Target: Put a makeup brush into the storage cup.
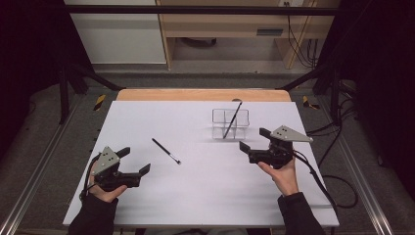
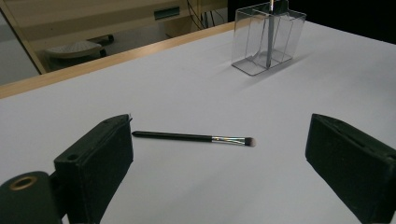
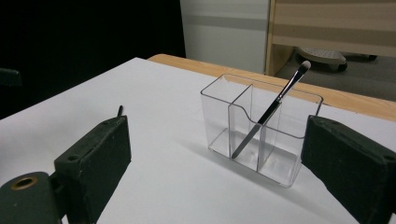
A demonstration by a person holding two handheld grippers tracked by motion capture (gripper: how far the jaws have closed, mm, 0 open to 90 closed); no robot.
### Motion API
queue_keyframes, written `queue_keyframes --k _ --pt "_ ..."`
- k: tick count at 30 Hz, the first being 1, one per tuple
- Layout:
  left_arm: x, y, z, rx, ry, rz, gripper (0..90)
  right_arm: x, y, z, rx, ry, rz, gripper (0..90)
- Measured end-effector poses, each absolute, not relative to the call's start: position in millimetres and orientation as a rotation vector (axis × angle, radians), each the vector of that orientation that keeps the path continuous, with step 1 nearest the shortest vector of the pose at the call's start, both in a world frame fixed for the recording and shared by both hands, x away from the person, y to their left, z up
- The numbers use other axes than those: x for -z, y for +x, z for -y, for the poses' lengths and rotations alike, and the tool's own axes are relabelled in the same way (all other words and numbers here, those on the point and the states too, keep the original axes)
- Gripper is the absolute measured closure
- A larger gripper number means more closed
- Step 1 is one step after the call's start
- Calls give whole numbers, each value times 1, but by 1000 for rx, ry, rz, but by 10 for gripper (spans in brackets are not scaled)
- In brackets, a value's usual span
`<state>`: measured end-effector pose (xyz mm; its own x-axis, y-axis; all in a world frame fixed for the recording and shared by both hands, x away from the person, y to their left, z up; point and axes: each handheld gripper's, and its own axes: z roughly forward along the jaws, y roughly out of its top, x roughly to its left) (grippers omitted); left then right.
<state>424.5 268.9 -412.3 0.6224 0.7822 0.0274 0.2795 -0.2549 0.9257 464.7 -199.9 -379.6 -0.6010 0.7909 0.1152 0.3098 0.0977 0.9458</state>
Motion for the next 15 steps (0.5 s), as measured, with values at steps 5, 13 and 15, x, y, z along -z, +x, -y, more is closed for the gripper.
queue_keyframes --k 5,13,15 --pt "412 424 -270 -613 1814 -854 71 384 457 207 -1507 1082 -1952 80" --pt "412 424 -271 -605 1804 -863 71 394 442 221 -1496 1092 -1950 69" --pt "412 424 -271 -606 1803 -862 71 396 438 225 -1494 1095 -1952 68"
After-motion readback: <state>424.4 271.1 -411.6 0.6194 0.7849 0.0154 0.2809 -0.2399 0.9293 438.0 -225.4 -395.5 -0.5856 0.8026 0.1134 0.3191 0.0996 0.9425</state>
